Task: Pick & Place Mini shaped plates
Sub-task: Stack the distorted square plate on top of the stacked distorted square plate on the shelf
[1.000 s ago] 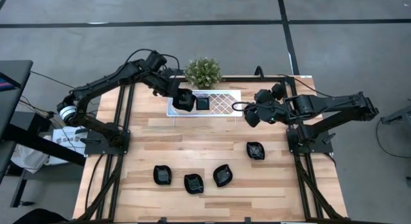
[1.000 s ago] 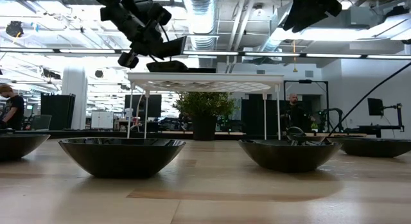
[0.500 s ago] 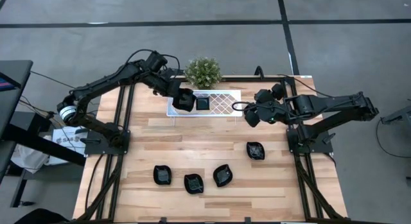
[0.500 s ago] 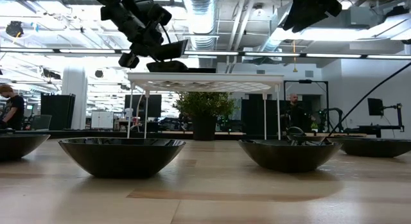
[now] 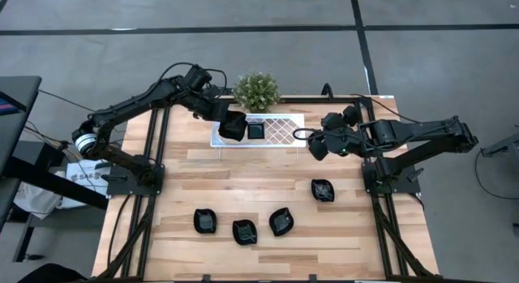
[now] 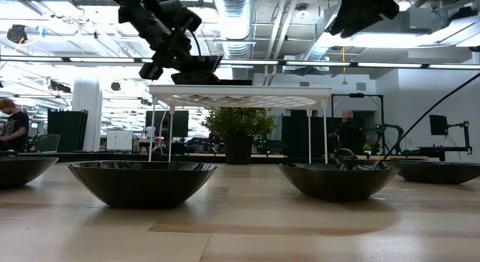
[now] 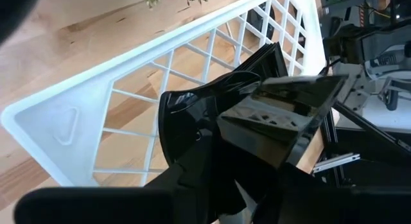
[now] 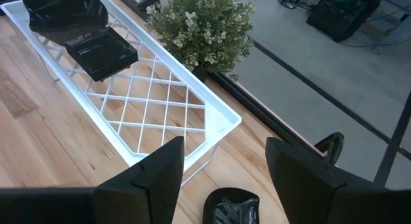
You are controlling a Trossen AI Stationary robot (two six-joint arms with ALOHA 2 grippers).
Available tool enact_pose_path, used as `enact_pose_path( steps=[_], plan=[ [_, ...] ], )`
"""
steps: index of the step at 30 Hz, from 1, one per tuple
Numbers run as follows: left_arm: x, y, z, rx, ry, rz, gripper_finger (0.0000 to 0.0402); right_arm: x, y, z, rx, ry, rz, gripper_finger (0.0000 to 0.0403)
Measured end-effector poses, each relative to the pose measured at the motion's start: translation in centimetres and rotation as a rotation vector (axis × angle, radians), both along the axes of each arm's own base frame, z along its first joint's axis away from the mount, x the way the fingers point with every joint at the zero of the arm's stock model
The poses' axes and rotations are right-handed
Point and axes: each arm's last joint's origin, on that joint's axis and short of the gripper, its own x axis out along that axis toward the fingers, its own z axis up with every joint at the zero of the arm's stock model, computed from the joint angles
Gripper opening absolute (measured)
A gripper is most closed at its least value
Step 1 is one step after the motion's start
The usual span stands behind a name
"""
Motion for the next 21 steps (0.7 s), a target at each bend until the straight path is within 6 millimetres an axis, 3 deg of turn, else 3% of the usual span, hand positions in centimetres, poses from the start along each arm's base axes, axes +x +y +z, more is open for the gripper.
enact_pose_path(
  steps=[21],
  plan=[
    [0.78,-0.59,0.09,0.134,-0.021,-0.118,0.0078,0.01,-0.01,0.02,-0.001,-0.002,-0.001,0.0214]
  ],
)
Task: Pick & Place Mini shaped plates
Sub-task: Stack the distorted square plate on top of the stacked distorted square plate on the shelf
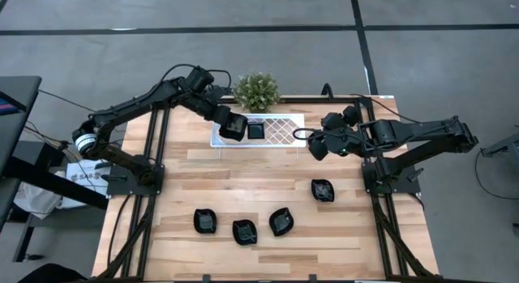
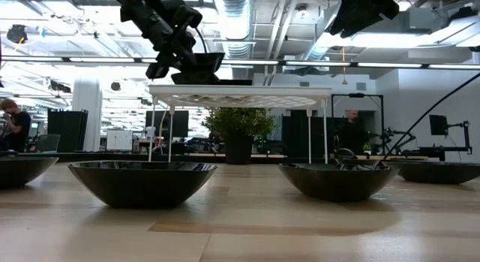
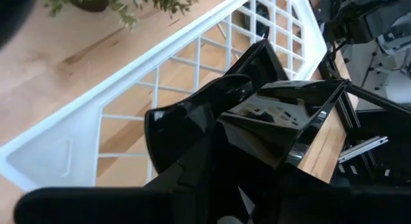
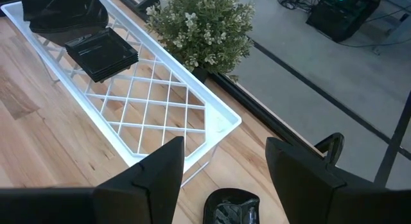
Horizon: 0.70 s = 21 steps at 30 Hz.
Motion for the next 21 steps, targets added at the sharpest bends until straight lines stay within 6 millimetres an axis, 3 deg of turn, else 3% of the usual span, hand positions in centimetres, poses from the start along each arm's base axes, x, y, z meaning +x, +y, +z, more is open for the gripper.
enact_pose_path(
  steps=[21],
  plan=[
    [0.05,0.10,0.27,0.071,-0.019,-0.038,0.0078,0.01,-0.01,0.01,0.000,-0.002,-0.001,0.0214]
  ],
)
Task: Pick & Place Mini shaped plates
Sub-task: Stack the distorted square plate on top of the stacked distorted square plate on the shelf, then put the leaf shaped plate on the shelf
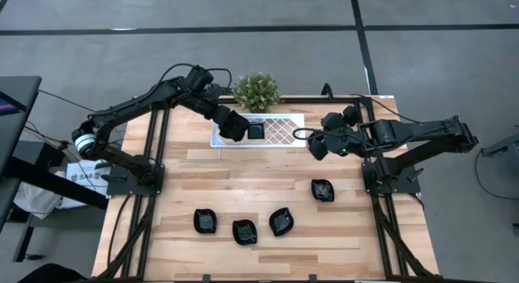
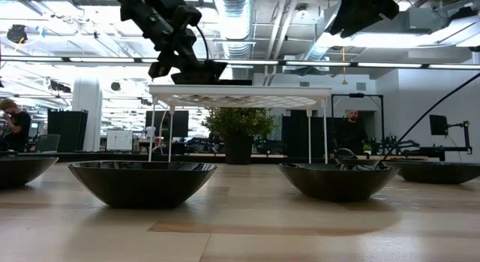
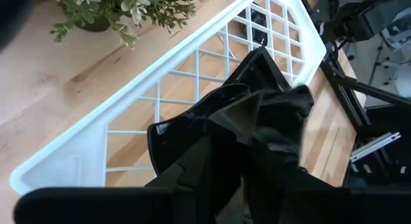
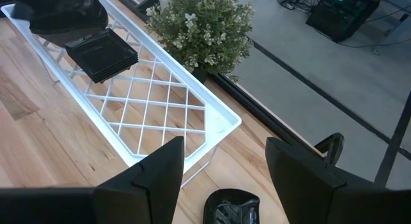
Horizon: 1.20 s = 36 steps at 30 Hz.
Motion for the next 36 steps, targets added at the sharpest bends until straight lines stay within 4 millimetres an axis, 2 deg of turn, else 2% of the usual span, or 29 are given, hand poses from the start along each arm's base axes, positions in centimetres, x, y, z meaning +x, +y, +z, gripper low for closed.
enact_pose_path(
  steps=[11,17,23,31,36],
  plan=[
    [-0.2,0.2,0.1,-0.009,0.002,0.031,0.0078,0.0,0.0,0.0,0.000,0.000,0.000,0.0214],
    [-1.6,0.5,1.8,0.015,-0.043,0.082,0.0078,0.0,0.0,0.0,0.000,0.000,0.000,0.0214],
    [-2.3,-0.3,3.3,0.074,-0.065,0.095,0.0078,0.0,0.0,0.0,0.000,0.000,0.000,0.0214],
    [-2.2,-0.7,3.5,0.075,-0.070,0.088,0.0078,0.0,0.0,0.0,0.000,0.001,0.001,0.0214],
    [-1.6,-1.9,3.4,0.059,-0.050,0.042,0.0078,0.0,0.0,0.0,0.000,0.006,0.003,0.0214]
  ],
)
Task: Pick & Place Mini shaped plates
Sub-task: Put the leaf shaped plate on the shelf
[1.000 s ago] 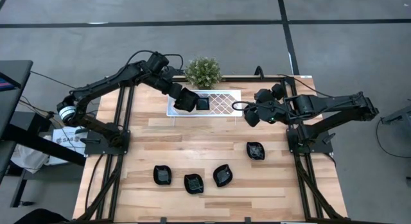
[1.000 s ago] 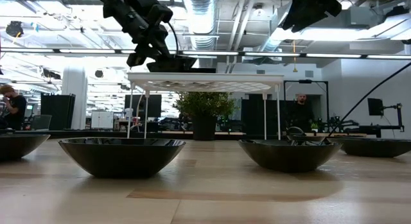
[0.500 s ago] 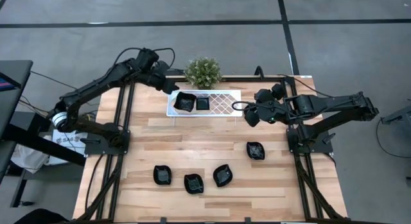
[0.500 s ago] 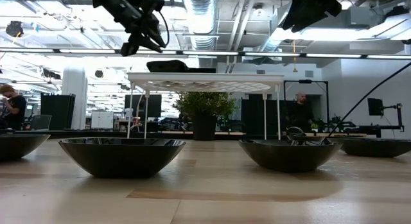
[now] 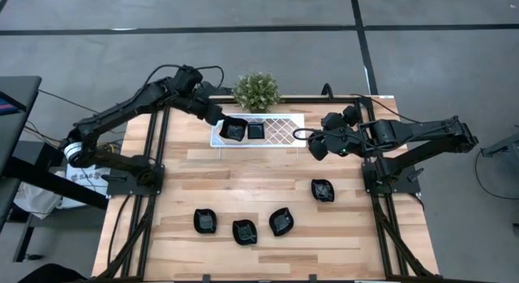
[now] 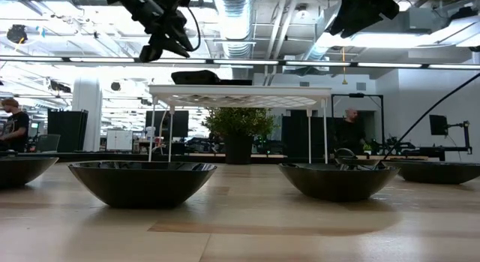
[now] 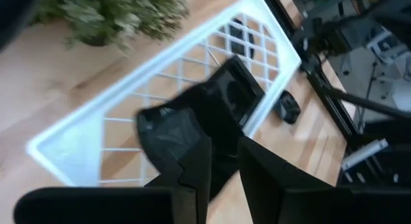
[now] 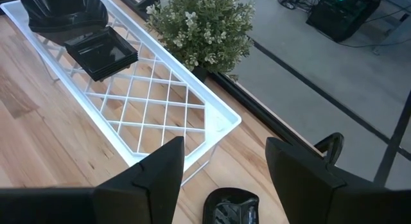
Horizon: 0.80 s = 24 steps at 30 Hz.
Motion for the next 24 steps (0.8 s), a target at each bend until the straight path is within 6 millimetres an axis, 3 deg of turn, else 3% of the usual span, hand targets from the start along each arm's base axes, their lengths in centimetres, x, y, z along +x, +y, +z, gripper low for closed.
enact_pose_path(
  steps=[9,24],
  plan=[
    [0.6,-3.0,0.4,-0.011,0.026,-0.098,0.0078,-0.2,0.0,-0.2,0.024,0.035,0.019,0.0214],
    [-3.0,-9.9,6.4,0.231,-0.104,0.035,0.0078,-0.4,-0.1,-0.6,0.109,0.046,0.023,0.0214]
  ],
)
